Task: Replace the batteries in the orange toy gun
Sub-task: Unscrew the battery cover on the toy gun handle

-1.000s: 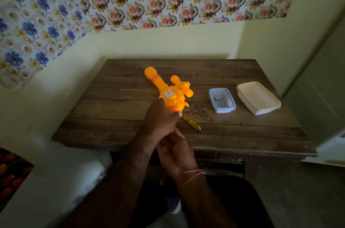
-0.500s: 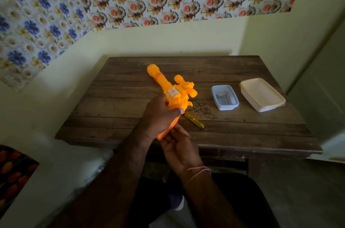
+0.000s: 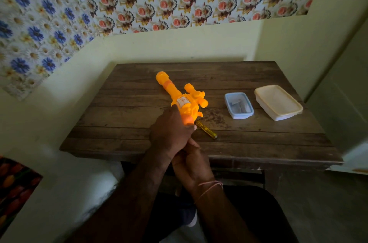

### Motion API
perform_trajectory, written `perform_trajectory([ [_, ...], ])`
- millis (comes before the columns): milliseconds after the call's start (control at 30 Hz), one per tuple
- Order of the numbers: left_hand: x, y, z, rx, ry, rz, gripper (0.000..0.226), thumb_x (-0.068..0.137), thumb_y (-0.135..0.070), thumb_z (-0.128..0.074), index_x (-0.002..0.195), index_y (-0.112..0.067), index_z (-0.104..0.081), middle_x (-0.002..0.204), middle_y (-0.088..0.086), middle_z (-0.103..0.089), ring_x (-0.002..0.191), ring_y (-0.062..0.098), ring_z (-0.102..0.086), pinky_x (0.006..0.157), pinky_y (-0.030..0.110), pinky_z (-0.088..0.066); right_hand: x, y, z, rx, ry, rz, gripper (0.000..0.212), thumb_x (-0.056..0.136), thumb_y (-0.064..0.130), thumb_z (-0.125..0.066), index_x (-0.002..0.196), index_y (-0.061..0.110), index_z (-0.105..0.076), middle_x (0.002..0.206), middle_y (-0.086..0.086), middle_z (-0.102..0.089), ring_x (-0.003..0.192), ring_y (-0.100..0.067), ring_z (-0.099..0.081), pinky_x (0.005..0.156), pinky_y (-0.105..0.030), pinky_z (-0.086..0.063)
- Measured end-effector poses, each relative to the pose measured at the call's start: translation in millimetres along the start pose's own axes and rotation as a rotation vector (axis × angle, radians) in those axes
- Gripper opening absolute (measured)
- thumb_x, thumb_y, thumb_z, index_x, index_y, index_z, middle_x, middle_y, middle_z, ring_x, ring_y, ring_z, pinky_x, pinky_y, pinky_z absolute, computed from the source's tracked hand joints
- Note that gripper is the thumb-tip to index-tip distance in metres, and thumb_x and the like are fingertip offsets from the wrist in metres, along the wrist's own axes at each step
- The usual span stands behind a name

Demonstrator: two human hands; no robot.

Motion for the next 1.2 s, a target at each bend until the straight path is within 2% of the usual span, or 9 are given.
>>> perform_trajectory([
  [167,-2.6,-8.9,0.2,0.226,-0.029,-0.040,0.059,0.083,-0.049,-0.070,0.129,-0.020,-0.048,0.120,0.006,-0.059,0.111,0.027,-0.058,0.085,0.042,-0.050,3.5,-6.4,7.6,-0.007,-0.005,-0.028,0.036,0.098,0.009,-0.037,0.128,-0.003,-0.054,0.131,-0.028,-0.054,0.127,-0.040,-0.046,0.113,-0.051,-0.029],
  [300,-5.4,-12.9,3.1,0.308,-0.079,-0.070,0.067,0.087,-0.048,-0.065,0.141,-0.020,-0.039,0.122,0.006,-0.058,0.112,0.027,-0.057,0.085,0.041,-0.046,3.1,-7.3,1.4,0.002,0.026,-0.052,0.042,0.097,0.015,-0.039,0.133,-0.005,-0.049,0.136,-0.029,-0.048,0.126,-0.040,-0.045,0.114,-0.051,-0.026],
  [433,-6.4,-17.0,4.3,0.354,-0.100,-0.096,0.075,0.089,-0.048,-0.063,0.149,-0.019,-0.029,0.128,0.007,-0.054,0.117,0.027,-0.054,0.090,0.041,-0.044,2.5,-6.2,-4.7,0.018,0.043,-0.070,0.047,0.094,0.019,-0.042,0.133,-0.006,-0.047,0.132,-0.028,-0.049,0.118,-0.037,-0.048,0.111,-0.049,-0.028],
  [567,-8.8,-20.2,6.1,0.346,-0.108,-0.109,0.077,0.089,-0.047,-0.063,0.151,-0.017,-0.027,0.131,0.007,-0.053,0.119,0.027,-0.053,0.092,0.041,-0.043,0.0,-1.5,-3.9,0.004,0.055,-0.077,0.035,0.097,0.016,-0.038,0.114,-0.001,-0.063,0.117,-0.024,-0.060,0.106,-0.034,-0.056,0.100,-0.046,-0.039],
  [633,-10.5,-22.5,5.3,0.342,-0.106,-0.121,0.078,0.090,-0.046,-0.062,0.152,-0.017,-0.024,0.134,0.008,-0.051,0.121,0.027,-0.051,0.094,0.042,-0.042,-0.8,0.5,-4.4,0.008,0.068,-0.069,0.034,0.095,0.017,-0.039,0.110,0.001,-0.065,0.114,-0.024,-0.061,0.103,-0.033,-0.058,0.098,-0.046,-0.040],
  [800,-12.6,-24.6,5.7,0.318,-0.133,-0.142,0.078,0.090,-0.047,-0.062,0.152,-0.017,-0.024,0.135,0.007,-0.050,0.121,0.027,-0.050,0.095,0.042,-0.042,-1.3,-1.0,-0.7,0.051,0.065,-0.091,0.040,0.102,0.023,-0.034,0.128,0.004,-0.057,0.125,-0.023,-0.058,0.114,-0.034,-0.056,0.099,-0.045,-0.042],
  [933,-13.9,-25.9,6.1,0.307,-0.146,-0.149,0.078,0.090,-0.048,-0.062,0.152,-0.017,-0.026,0.138,0.008,-0.049,0.122,0.027,-0.051,0.096,0.042,-0.042,-1.9,0.0,1.4,0.052,0.077,-0.104,0.039,0.102,0.025,-0.036,0.127,0.006,-0.058,0.125,-0.021,-0.059,0.112,-0.033,-0.058,0.094,-0.045,-0.046],
  [1067,-17.8,-27.0,8.4,0.303,-0.181,-0.158,0.078,0.089,-0.047,-0.063,0.151,-0.016,-0.027,0.137,0.009,-0.050,0.120,0.027,-0.052,0.095,0.041,-0.043,-0.1,-2.2,3.8,0.055,0.066,-0.119,0.042,0.101,0.026,-0.038,0.136,0.007,-0.049,0.136,-0.022,-0.051,0.123,-0.034,-0.050,0.100,-0.046,-0.042],
  [1200,-20.7,-26.9,9.8,0.289,-0.197,-0.163,0.079,0.089,-0.047,-0.063,0.152,-0.015,-0.026,0.140,0.009,-0.049,0.121,0.028,-0.051,0.096,0.041,-0.041,3.6,-1.9,7.0,0.037,0.049,-0.117,0.042,0.102,0.025,-0.037,0.138,0.007,-0.047,0.136,-0.022,-0.050,0.122,-0.035,-0.051,0.101,-0.047,-0.042],
])
Point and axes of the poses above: each hand's wrist, its own x-axis towards the middle knuckle, its own z-axis out of the back of the hand, y = z × x, the point moved 6 cm from there along x, towards the middle knuckle
